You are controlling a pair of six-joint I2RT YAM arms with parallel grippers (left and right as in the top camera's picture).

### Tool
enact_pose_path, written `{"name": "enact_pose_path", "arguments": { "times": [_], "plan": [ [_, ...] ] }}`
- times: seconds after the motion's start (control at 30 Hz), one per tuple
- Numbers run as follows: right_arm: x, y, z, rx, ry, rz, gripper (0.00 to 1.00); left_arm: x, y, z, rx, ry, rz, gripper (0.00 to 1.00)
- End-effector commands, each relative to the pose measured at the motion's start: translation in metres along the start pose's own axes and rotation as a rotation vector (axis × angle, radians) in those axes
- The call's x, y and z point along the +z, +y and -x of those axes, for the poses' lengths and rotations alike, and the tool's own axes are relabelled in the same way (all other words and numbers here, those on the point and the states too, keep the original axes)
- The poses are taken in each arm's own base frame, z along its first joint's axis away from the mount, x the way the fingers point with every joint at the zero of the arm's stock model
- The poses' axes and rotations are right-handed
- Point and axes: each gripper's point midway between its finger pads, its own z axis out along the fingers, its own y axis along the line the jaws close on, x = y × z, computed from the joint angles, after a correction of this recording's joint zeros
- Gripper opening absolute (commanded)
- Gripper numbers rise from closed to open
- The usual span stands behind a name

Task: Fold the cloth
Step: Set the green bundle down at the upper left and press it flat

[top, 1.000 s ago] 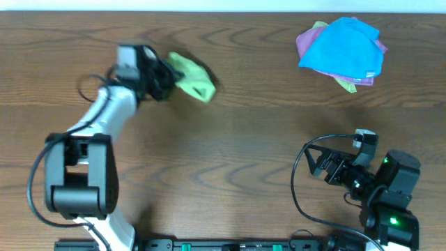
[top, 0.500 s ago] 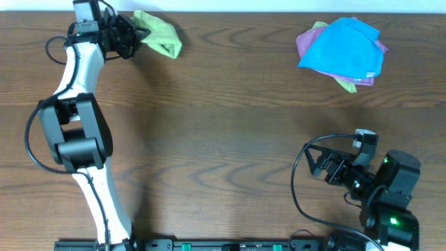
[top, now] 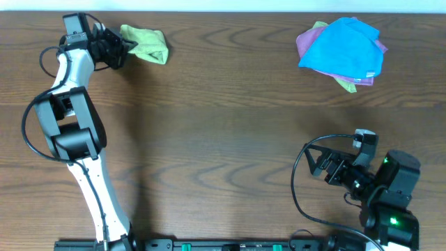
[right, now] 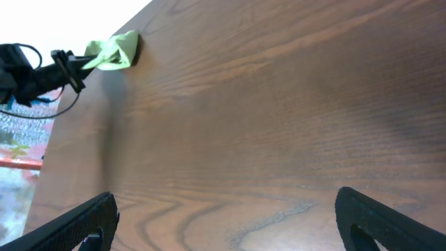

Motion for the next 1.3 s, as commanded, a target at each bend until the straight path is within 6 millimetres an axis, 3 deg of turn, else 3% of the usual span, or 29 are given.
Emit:
{"name": "enact_pose_path", "arguments": {
  "times": [0.0, 0.2, 0.33, 0.47, 0.5, 0.53, 0.6, 0.9, 1.03, 1.2, 1.27],
  "plan": [
    [-0.001, 0.002, 0.000, 0.016, -0.001, 0.013, 0.99, -0.005, 0.002, 0.012, 0.034, -0.018, -0.007, 0.06],
    [-0.001, 0.002, 0.000, 0.016, -0.001, 0.013, 0.99, -0.017, 0.020, 0.031, 0.030, -0.082, 0.047, 0.07],
    [-0.001, 0.002, 0.000, 0.016, -0.001, 0.013, 0.99, -0.023, 0.024, 0.038, 0.020, -0.095, 0.048, 0.23],
    [-0.001, 0.002, 0.000, 0.016, -0.001, 0.013, 0.99, -0.026, 0.023, 0.037, 0.044, -0.074, 0.024, 0.51],
    [-0.001, 0.002, 0.000, 0.016, -0.001, 0.013, 0.99, -0.026, 0.022, 0.036, 0.052, -0.066, 0.017, 0.54],
    [-0.001, 0.002, 0.000, 0.016, -0.001, 0.013, 0.99, -0.027, 0.021, 0.035, 0.060, -0.056, 0.006, 0.63],
    [-0.001, 0.002, 0.000, 0.016, -0.001, 0.013, 0.99, -0.029, 0.019, 0.034, 0.060, -0.041, -0.012, 0.95],
    [-0.001, 0.002, 0.000, 0.016, -0.001, 0.013, 0.99, -0.044, 0.011, 0.034, 0.061, -0.016, -0.059, 0.96],
    [-0.001, 0.002, 0.000, 0.016, -0.001, 0.013, 0.99, -0.068, 0.014, 0.037, 0.116, -0.057, 0.015, 0.96],
    [-0.001, 0.002, 0.000, 0.016, -0.001, 0.013, 0.99, -0.100, 0.032, 0.025, 0.180, -0.082, 0.227, 0.96],
    [-0.001, 0.002, 0.000, 0.016, -0.001, 0.013, 0.99, -0.115, 0.029, 0.017, 0.203, -0.078, 0.274, 0.96]
  ]
}}
